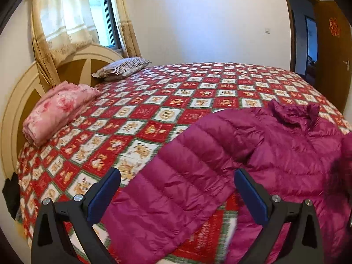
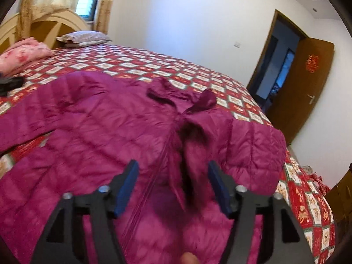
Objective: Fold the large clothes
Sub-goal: 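Grasp the sleeve cuff with the right tool and lift it, then fold the sleeve across the jacket body and open the right tool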
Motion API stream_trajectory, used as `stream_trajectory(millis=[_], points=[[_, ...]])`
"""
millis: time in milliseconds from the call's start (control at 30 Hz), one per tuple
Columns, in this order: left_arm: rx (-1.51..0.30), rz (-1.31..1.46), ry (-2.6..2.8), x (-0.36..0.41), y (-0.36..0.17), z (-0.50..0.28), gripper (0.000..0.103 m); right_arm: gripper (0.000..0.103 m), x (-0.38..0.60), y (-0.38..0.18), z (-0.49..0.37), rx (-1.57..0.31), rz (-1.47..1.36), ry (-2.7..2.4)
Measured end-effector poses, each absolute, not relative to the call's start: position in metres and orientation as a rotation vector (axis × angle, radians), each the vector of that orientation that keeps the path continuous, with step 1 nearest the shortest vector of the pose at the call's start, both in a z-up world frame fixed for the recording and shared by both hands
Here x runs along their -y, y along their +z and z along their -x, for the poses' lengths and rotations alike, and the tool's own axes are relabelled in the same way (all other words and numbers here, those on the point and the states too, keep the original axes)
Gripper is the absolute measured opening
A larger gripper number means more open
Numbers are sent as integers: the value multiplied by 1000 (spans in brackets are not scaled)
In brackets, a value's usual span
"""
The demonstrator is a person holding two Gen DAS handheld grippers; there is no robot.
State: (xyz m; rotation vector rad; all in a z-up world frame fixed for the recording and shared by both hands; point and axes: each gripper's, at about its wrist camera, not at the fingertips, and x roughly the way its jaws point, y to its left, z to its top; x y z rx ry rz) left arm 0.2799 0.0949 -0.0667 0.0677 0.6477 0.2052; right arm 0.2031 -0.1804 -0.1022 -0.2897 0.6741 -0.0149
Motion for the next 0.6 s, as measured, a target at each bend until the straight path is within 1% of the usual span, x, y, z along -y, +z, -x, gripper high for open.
stream_trajectory(millis=[100, 233, 500, 533, 600], points=[[-638, -72, 166, -69, -61, -283, 102, 73, 181, -99, -193, -660, 331, -23], [-645, -77, 77, -21, -58, -289, 102, 74, 215, -96, -184, -655, 290, -91], [-764, -76, -198, 113, -85, -320, 102, 75, 288, -112, -182, -722, 157, -215], [-778, -96, -223, 131, -93, -326, 101, 75, 294, -114, -180, -725, 151, -221], [-815, -110, -270, 155, -108, -337, 90, 75, 306, -121, -175, -738, 130, -236]])
